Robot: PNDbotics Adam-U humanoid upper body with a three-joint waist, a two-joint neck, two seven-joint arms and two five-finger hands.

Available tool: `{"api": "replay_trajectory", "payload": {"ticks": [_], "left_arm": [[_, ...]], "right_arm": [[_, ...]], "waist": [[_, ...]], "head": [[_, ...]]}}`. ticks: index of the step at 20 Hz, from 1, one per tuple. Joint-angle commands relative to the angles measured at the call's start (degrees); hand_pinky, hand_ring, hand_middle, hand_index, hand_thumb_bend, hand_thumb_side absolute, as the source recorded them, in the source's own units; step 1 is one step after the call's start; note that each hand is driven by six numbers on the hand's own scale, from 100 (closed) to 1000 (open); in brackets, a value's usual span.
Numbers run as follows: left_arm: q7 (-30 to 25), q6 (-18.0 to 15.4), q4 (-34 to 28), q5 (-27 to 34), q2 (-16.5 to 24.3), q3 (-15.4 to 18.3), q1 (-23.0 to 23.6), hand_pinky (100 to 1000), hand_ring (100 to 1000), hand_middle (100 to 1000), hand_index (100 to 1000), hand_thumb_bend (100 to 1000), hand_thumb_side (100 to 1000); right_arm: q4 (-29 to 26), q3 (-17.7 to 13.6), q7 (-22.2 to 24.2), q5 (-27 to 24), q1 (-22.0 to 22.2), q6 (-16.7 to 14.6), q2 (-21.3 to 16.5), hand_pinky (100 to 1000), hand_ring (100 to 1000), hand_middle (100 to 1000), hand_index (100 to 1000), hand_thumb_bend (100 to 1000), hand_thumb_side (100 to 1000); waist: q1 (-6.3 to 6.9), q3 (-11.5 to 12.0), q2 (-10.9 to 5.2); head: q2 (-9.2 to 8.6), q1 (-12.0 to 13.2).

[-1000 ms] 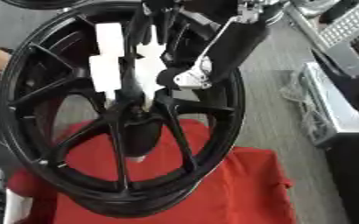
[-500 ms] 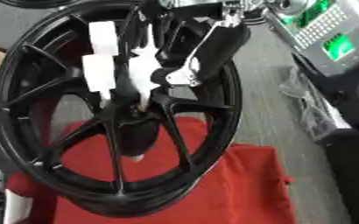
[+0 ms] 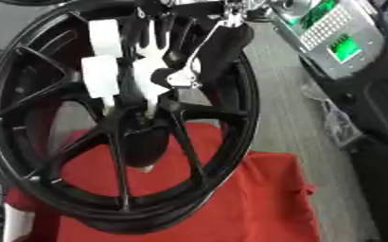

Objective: Pull the pin out of the wheel hub.

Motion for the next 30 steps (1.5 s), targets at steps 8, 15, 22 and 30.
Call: {"api": "replay_trajectory", "payload": {"ticks": [8,15,22,30], "left_arm": [[0.2,0.2,-1.2,0.2,2.0,0.2,-0.4,710,832,721,791,100,763],[0.1,0.4,-1.1,0.2,2.0,0.2,-0.4,710,832,721,788,100,764],[0.0,0.4,-0.9,0.2,1.9,0.1,-0.4,711,833,721,788,100,766],[0.0,0.5,-0.8,0.1,1.7,0.1,-0.4,711,834,721,788,100,768]], "right_arm": [[0.7,-0.8,-0.8,2.2,0.2,-0.5,0.0,776,630,686,796,254,288],[1.1,-0.8,-1.2,3.1,0.7,-0.6,0.2,770,622,681,791,263,290],[1.7,-0.7,-1.2,3.8,1.1,-0.8,0.5,768,621,680,789,269,286],[2.6,-0.7,-0.9,4.4,1.6,-1.4,0.8,765,619,678,786,272,290]], "waist": [[0.00,0.5,-0.83],[-0.06,0.5,-0.63],[0.00,0.6,-0.45],[-0.08,0.7,-0.30]], "head": [[0.34,-0.3],[0.34,-0.3],[0.34,-0.5],[0.34,-0.6]]}}
